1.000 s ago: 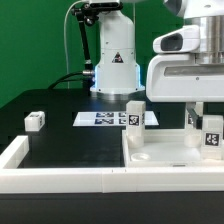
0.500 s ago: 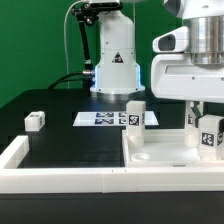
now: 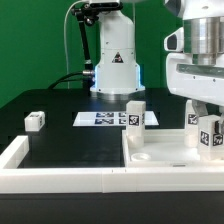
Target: Assemble square table
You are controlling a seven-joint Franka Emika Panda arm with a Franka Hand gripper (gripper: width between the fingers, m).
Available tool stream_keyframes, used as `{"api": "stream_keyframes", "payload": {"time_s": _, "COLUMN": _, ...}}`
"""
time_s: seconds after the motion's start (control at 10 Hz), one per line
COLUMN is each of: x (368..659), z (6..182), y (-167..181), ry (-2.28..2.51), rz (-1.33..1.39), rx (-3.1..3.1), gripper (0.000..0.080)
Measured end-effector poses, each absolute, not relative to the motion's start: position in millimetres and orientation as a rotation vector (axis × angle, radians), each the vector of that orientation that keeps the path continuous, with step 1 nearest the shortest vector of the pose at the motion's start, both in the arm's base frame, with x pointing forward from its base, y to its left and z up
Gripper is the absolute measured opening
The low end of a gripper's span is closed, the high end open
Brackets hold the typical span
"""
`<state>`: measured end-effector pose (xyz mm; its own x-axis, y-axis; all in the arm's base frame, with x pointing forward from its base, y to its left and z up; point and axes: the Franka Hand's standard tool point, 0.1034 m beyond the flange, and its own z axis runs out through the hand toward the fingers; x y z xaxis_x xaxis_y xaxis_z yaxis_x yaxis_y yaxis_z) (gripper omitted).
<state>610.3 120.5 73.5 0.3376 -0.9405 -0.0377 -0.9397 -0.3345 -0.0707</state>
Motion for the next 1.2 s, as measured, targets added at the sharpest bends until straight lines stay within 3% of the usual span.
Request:
{"api": "stream_keyframes", "payload": {"time_s": 0.2, "x": 610.0, "z": 73.3, "y": 121.2, "ry": 1.772, "rz": -0.012, "rx": -2.495, "gripper": 0.0323}}
{"api": "stream_keyframes", "payload": {"time_s": 0.3, "x": 610.0, "z": 73.3, "y": 121.2, "ry": 1.729, "rz": -0.014, "rx": -2.525, "gripper": 0.0524}}
{"api": "stream_keyframes", "payload": {"time_s": 0.4, "x": 610.0, "z": 73.3, "y": 121.1, "ry": 1.692, "rz": -0.016, "rx": -2.55, "gripper": 0.0609}}
{"api": "stream_keyframes", "payload": {"time_s": 1.2, "x": 608.3, "z": 72.7, "y": 124.1, "ry": 0.588, "rz": -0.051, "rx": -3.02, "gripper": 0.0649}}
